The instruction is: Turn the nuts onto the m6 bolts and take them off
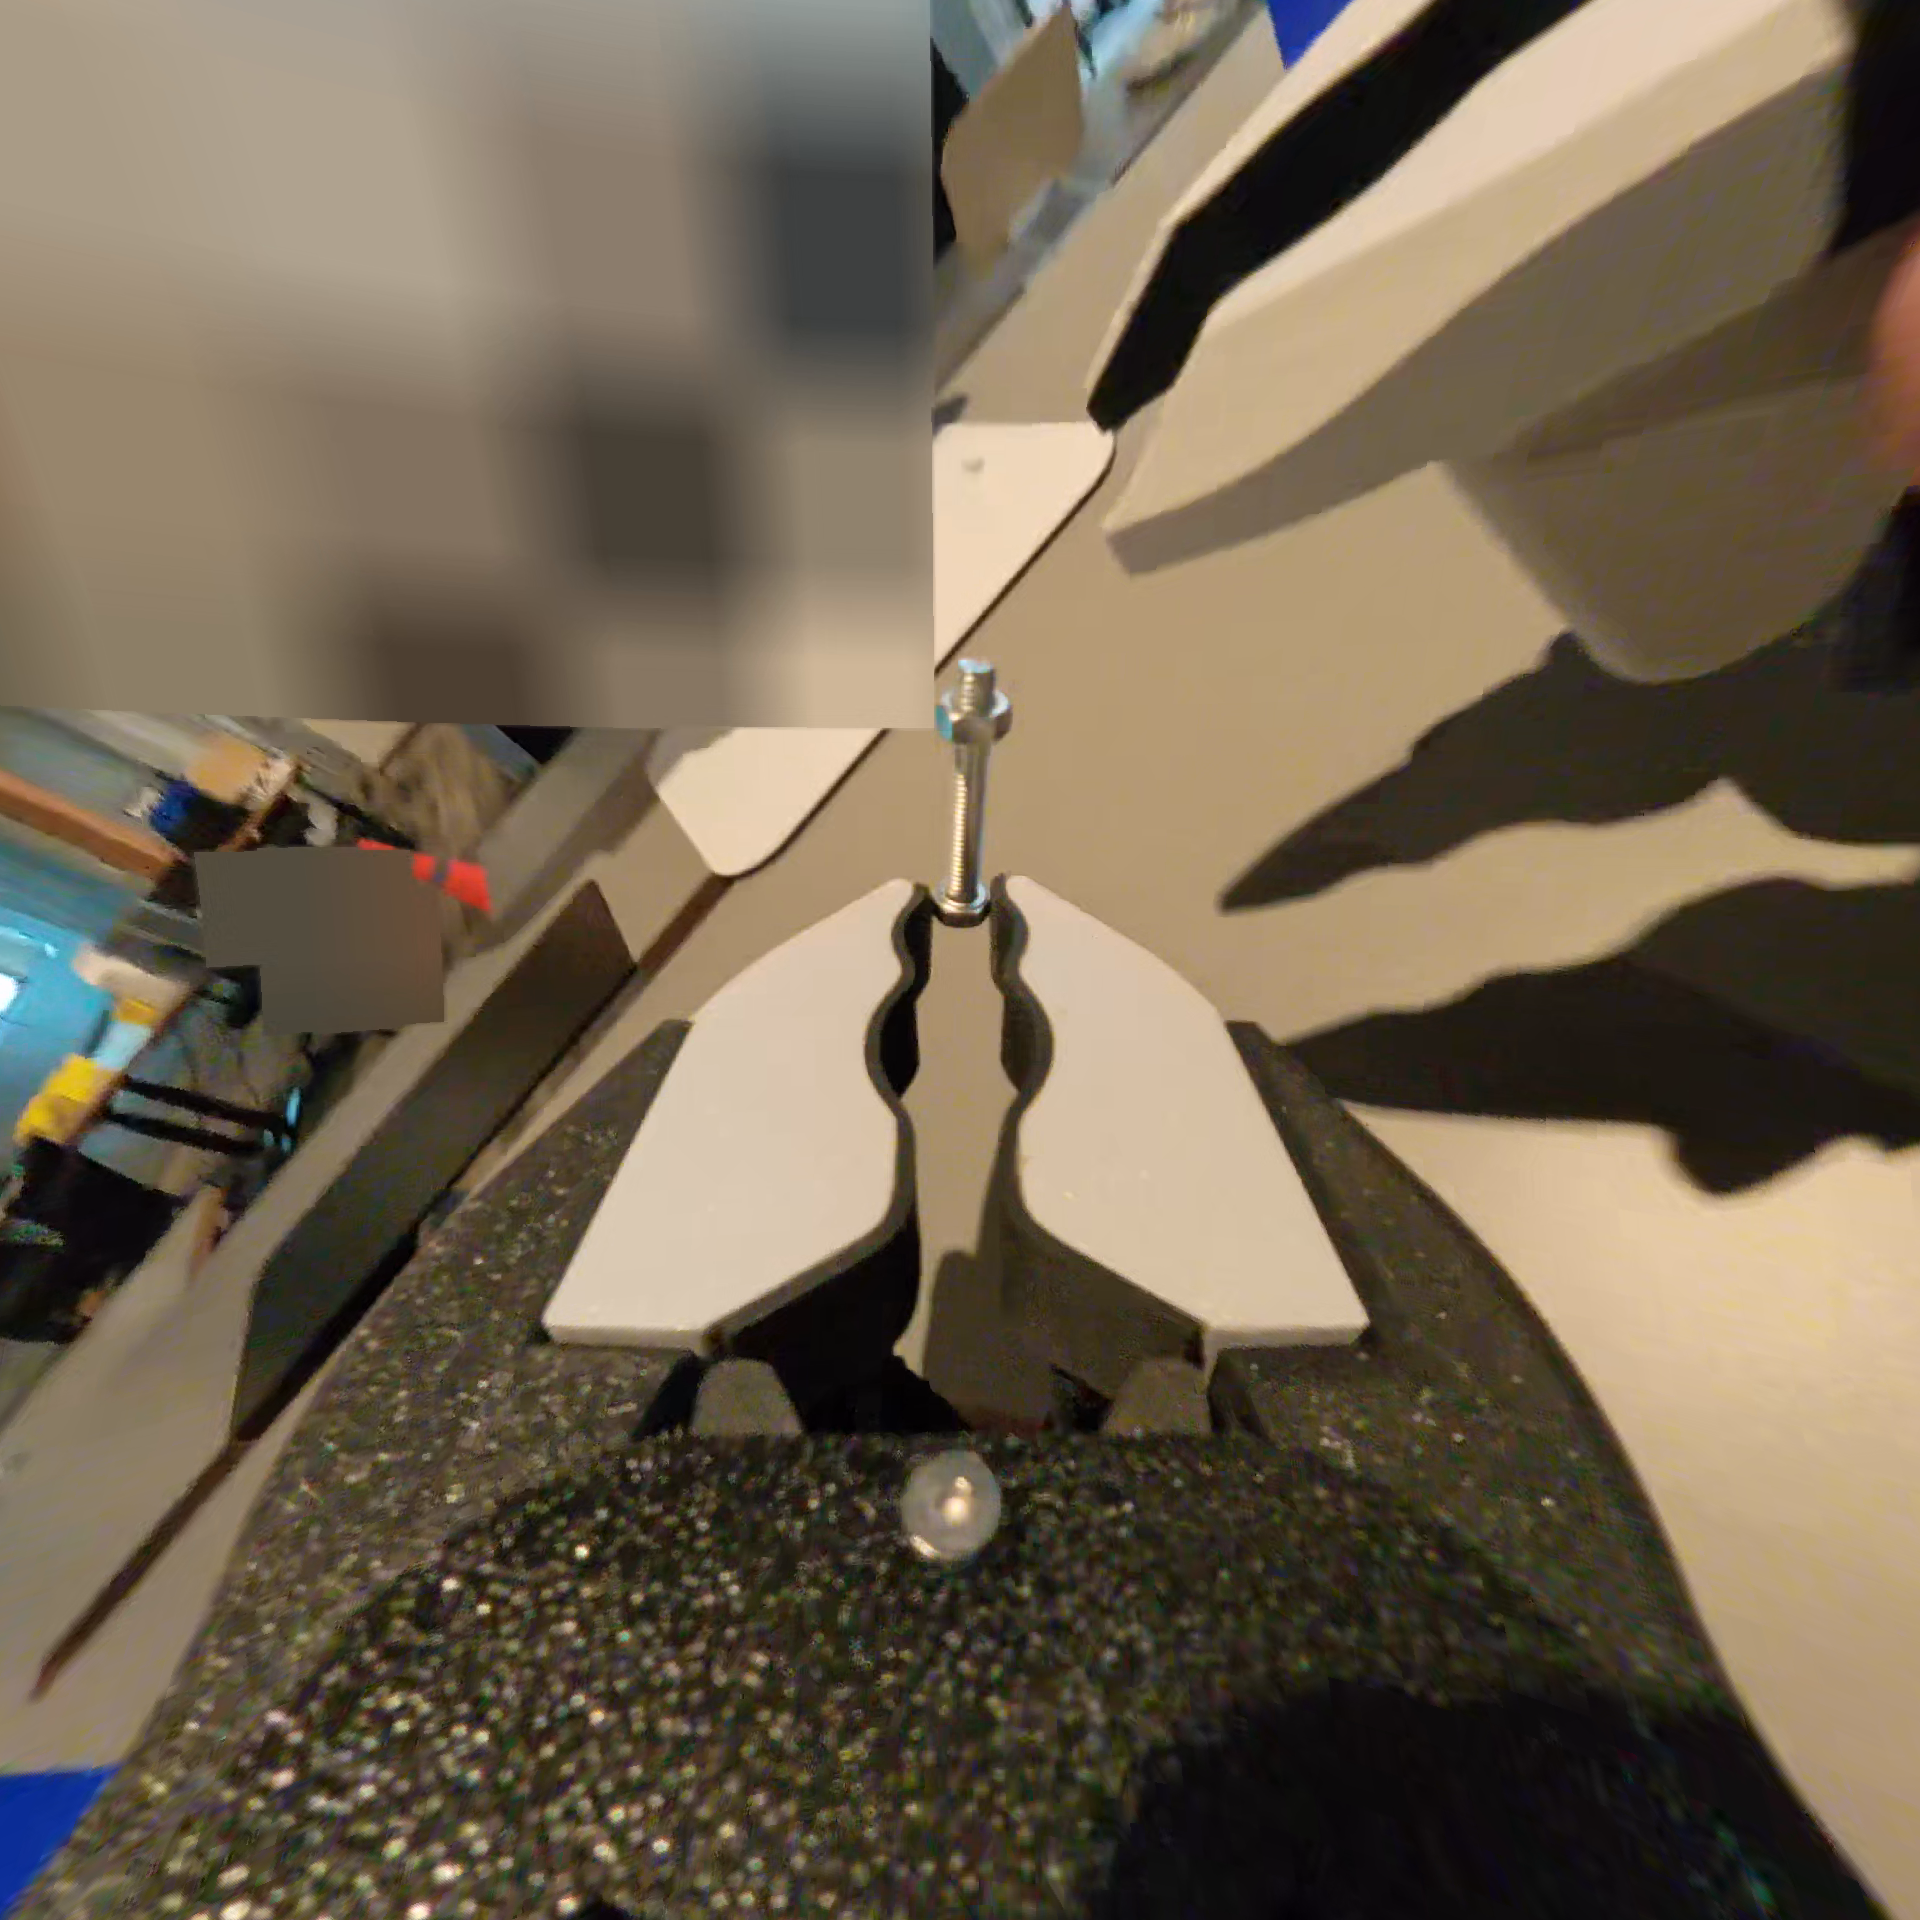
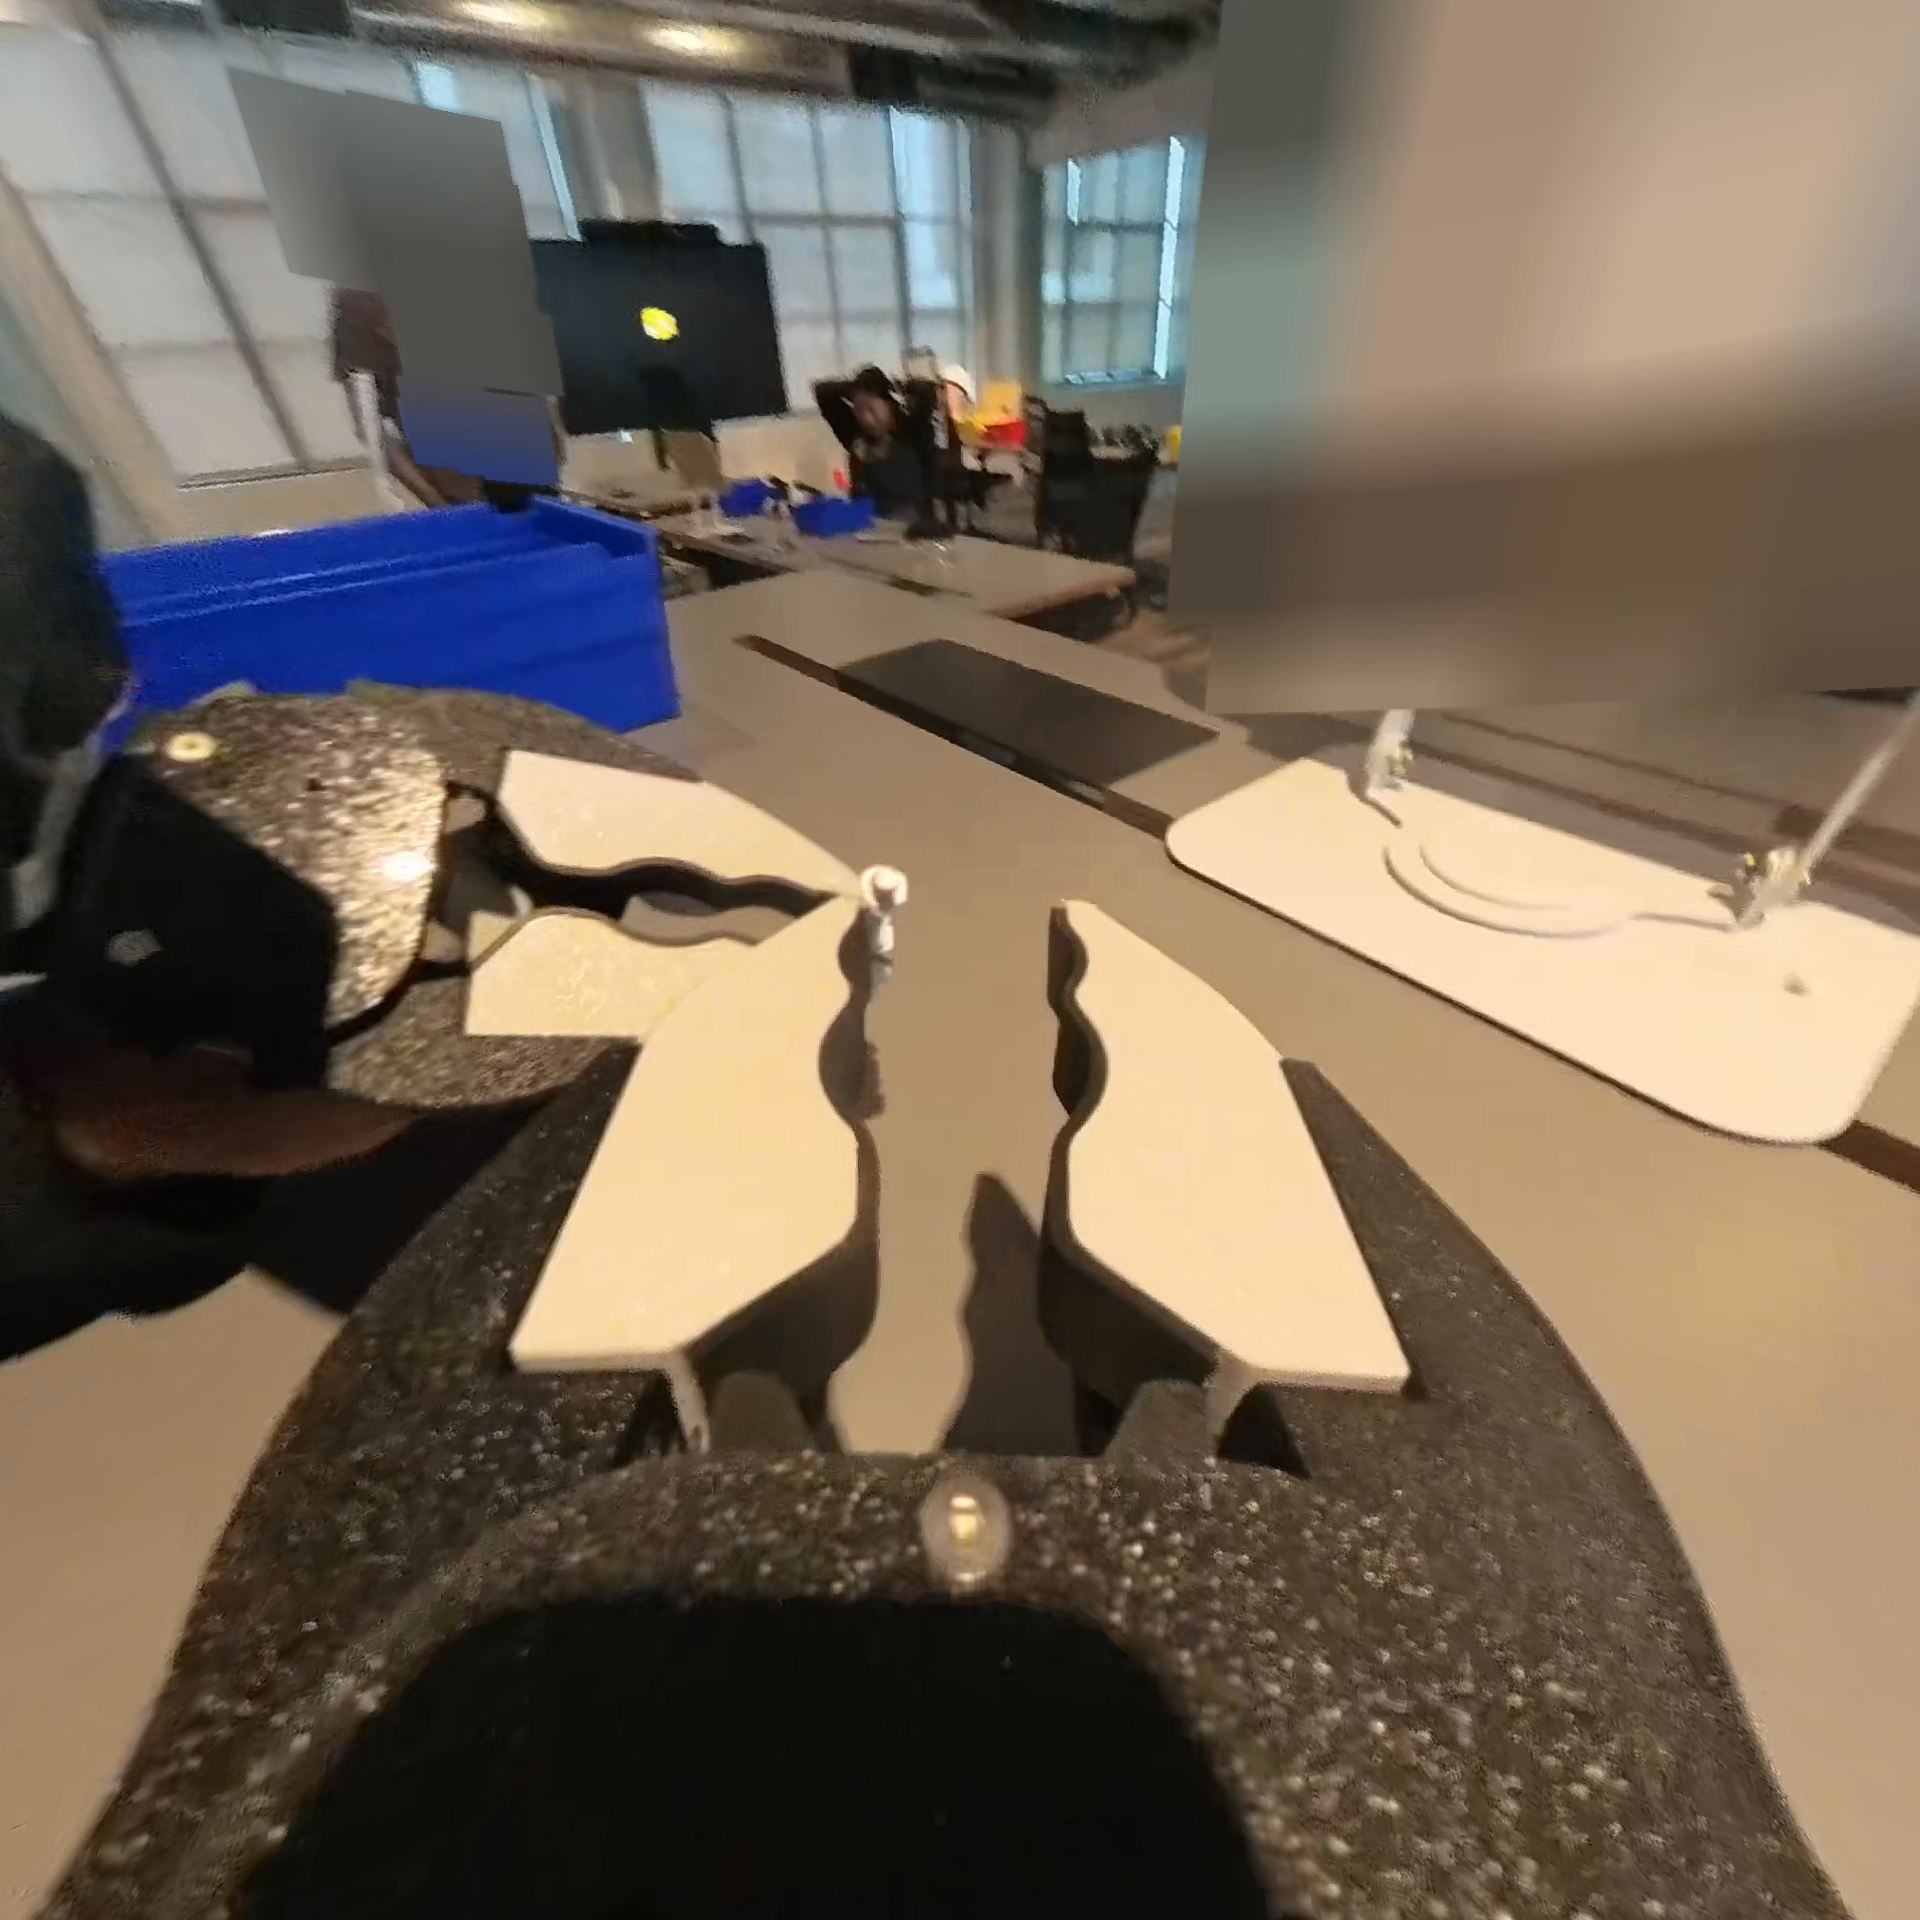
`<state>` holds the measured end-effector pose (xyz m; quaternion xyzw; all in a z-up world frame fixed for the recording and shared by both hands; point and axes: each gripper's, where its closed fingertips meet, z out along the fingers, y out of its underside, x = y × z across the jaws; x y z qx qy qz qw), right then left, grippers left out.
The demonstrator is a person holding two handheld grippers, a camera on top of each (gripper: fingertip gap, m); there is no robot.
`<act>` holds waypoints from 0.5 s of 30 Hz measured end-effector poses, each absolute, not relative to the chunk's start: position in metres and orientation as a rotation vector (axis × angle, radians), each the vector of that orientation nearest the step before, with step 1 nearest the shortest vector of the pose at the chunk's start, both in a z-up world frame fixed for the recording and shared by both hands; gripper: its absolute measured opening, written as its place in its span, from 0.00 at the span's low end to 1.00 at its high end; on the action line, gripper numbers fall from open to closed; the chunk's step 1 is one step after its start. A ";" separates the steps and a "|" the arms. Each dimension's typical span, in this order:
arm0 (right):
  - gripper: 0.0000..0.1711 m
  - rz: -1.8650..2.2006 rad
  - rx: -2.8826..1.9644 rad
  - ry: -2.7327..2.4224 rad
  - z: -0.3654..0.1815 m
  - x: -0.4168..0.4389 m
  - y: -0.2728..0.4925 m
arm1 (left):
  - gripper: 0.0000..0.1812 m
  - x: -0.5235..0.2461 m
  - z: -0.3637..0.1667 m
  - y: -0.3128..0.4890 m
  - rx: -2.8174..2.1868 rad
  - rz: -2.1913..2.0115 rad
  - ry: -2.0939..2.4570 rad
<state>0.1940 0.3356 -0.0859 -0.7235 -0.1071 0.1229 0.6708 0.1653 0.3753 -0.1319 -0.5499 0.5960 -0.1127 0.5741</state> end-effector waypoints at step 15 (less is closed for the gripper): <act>0.16 0.202 -1.710 -0.381 -0.103 0.181 0.342 | 0.06 0.178 -0.132 0.372 -1.032 -0.117 1.458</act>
